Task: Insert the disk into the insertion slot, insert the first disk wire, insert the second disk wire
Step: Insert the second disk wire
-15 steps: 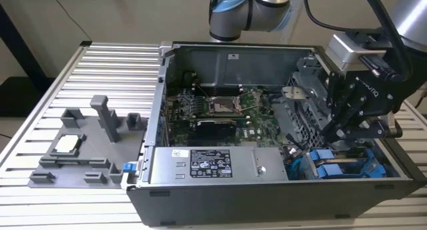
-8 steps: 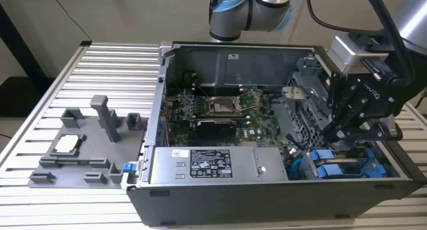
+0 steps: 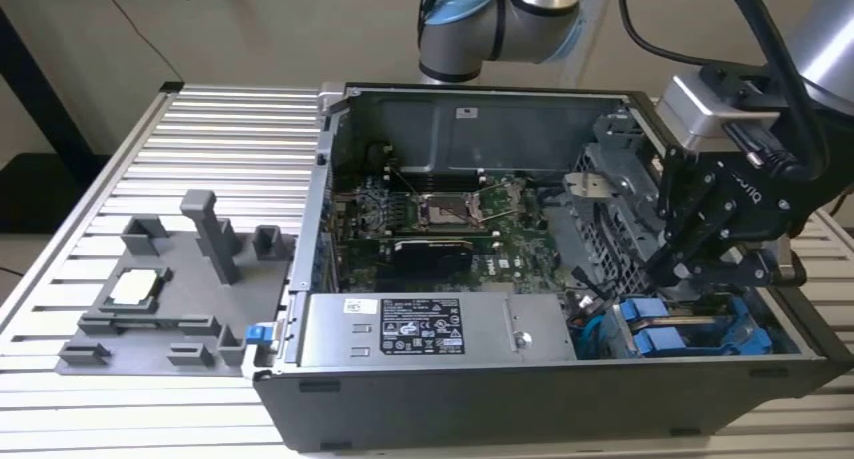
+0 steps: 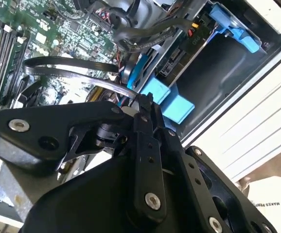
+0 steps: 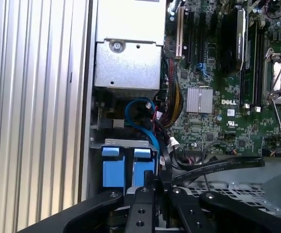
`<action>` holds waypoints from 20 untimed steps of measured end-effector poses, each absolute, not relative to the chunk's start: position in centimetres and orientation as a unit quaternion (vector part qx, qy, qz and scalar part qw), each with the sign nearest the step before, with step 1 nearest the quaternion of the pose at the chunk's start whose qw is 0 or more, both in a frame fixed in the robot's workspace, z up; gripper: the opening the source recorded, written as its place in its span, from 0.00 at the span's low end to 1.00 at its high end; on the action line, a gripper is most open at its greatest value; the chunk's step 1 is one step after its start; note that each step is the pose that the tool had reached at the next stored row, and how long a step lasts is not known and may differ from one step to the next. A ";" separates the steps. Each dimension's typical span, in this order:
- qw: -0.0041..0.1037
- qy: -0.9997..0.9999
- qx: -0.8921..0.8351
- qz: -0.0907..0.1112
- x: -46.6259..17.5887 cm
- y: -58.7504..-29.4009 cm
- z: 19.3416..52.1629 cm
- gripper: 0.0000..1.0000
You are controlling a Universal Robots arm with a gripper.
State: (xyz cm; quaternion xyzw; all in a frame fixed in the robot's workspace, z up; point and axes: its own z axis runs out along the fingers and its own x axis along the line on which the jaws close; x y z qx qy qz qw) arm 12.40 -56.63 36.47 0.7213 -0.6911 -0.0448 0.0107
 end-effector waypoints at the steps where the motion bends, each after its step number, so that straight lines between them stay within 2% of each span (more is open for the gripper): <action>1: 0.010 -0.691 0.721 -0.046 12.5 -56.7 36.5 0.16; 9: 0.013 -0.691 0.721 -0.053 14.3 -57.6 36.4 0.16; 20: -0.002 -0.690 0.721 -0.067 16.0 -58.1 35.9 0.16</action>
